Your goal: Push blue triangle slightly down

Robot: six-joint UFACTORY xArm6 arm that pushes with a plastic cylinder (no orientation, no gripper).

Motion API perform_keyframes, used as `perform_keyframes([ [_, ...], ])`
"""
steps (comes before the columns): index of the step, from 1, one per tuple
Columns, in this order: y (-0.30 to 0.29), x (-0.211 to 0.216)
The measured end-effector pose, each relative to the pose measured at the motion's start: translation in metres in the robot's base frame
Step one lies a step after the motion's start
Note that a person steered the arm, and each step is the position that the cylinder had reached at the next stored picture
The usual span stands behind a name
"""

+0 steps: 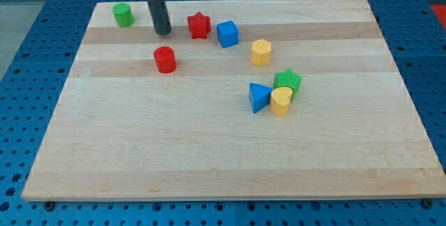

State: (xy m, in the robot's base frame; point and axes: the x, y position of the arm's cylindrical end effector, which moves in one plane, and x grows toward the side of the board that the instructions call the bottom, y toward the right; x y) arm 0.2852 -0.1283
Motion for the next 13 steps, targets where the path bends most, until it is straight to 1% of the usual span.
perform_keyframes([
  [3,0.069,0.0],
  [5,0.093,0.017],
  [6,0.105,0.016],
  [10,0.115,-0.008],
  [12,0.118,-0.011],
  [13,0.128,-0.011],
])
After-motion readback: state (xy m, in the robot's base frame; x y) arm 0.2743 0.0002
